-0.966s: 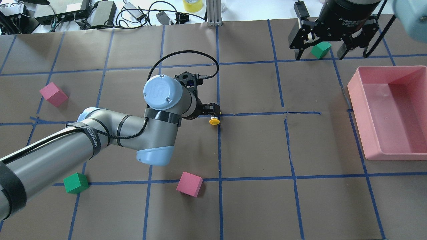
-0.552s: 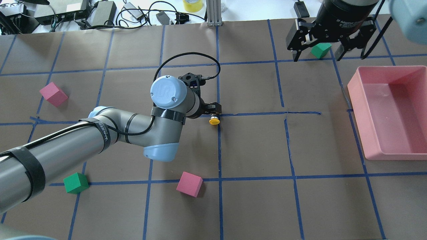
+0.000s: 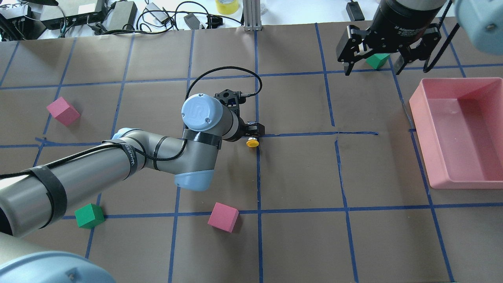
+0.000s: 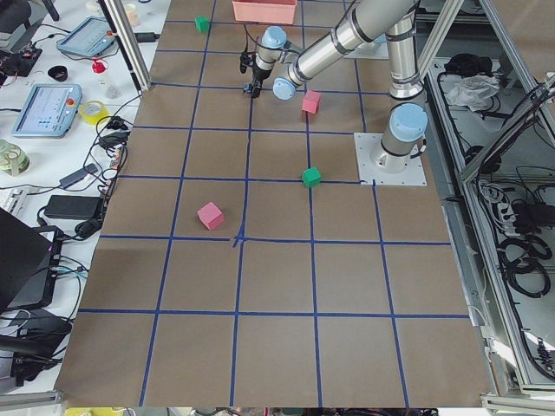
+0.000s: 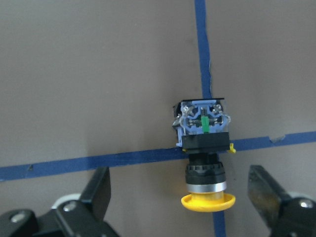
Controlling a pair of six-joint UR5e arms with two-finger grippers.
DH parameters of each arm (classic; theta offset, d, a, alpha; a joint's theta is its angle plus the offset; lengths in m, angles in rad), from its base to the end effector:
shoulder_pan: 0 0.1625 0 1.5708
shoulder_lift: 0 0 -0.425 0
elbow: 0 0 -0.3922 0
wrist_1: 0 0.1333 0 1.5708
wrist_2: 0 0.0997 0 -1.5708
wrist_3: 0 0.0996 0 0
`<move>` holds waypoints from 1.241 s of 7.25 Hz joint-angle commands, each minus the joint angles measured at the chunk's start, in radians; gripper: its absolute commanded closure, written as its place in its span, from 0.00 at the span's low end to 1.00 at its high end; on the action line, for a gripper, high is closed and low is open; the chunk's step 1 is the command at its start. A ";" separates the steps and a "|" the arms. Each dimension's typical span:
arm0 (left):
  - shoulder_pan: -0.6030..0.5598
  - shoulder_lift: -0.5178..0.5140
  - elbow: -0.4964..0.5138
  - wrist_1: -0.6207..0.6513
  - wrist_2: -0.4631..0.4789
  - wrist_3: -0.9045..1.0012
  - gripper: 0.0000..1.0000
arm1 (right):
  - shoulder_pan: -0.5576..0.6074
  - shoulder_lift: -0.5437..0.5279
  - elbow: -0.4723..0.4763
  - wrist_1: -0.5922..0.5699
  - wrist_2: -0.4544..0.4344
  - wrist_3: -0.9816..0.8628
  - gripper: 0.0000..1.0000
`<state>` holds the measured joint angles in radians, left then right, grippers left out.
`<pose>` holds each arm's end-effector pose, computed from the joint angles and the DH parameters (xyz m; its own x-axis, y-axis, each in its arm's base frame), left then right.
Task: Align button upright
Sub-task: 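Lower the left gripper and grasp the button switch lying on its side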
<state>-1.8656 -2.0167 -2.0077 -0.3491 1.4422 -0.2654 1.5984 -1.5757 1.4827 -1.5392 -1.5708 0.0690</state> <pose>-0.3022 -0.4926 0.1829 -0.9757 0.0807 0.2039 0.0188 0.9571 -0.2891 0.1469 -0.4902 0.5306 -0.9991 0.0413 -0.0042 0.0414 0.9973 -0.0612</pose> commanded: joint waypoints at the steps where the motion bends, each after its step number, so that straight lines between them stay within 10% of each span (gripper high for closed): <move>1: -0.004 -0.023 0.000 0.006 -0.002 0.000 0.00 | 0.000 0.002 0.001 0.002 -0.002 -0.001 0.00; 4: -0.004 -0.030 0.006 0.007 -0.006 0.000 0.08 | 0.000 0.003 0.001 0.002 0.000 0.000 0.00; 8: -0.004 -0.033 0.006 0.004 -0.035 0.000 0.52 | 0.000 0.003 0.001 0.007 0.000 0.000 0.00; 9: -0.004 -0.030 0.006 0.004 -0.040 0.000 0.76 | 0.000 0.003 0.001 0.008 0.000 0.000 0.00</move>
<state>-1.8699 -2.0484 -2.0019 -0.3444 1.4142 -0.2658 1.5984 -1.5727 1.4836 -1.5328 -1.5709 0.0689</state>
